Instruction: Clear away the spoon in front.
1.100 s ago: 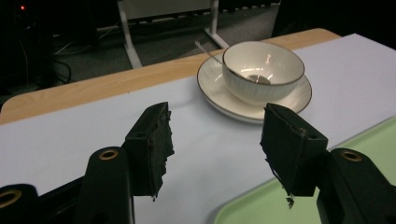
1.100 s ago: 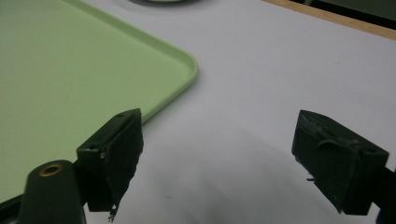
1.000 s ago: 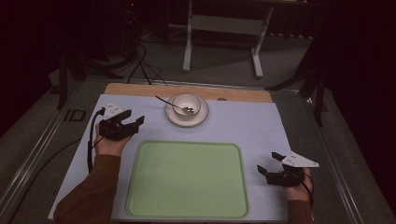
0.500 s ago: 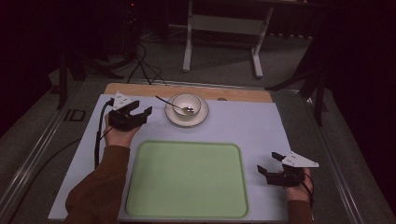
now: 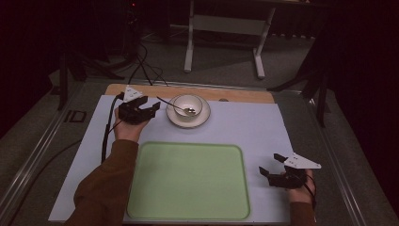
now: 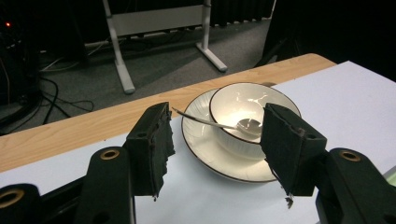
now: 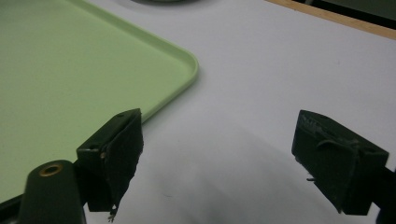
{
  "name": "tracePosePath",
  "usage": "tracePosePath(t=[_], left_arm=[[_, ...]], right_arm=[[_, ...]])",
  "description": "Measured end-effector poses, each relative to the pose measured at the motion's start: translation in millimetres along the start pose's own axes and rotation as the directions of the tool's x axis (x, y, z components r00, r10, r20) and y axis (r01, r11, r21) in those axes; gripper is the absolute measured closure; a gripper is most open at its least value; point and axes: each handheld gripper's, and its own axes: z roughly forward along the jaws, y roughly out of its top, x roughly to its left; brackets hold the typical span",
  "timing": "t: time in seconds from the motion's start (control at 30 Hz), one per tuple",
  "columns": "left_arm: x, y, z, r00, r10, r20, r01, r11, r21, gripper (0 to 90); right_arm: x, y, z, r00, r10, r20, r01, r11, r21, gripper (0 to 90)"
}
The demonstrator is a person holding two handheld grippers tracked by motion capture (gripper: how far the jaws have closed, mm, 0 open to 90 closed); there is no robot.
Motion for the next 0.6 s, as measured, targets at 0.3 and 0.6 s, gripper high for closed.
tracePosePath(t=[0.3,0.6], left_arm=[[0.2,1.1,19.6,1.0000,0.007,-0.005,-0.007,0.9995,0.032,41.5],[4.8,-5.8,42.5,0.9995,-0.025,-0.019,0.026,0.9974,0.067,40.5]], right_arm=[[-0.1,0.1,0.3,1.0000,0.000,-0.001,0.000,1.000,0.001,16.2],[0.0,0.1,0.7,1.0000,0.000,-0.004,0.000,1.000,0.004,16.2]])
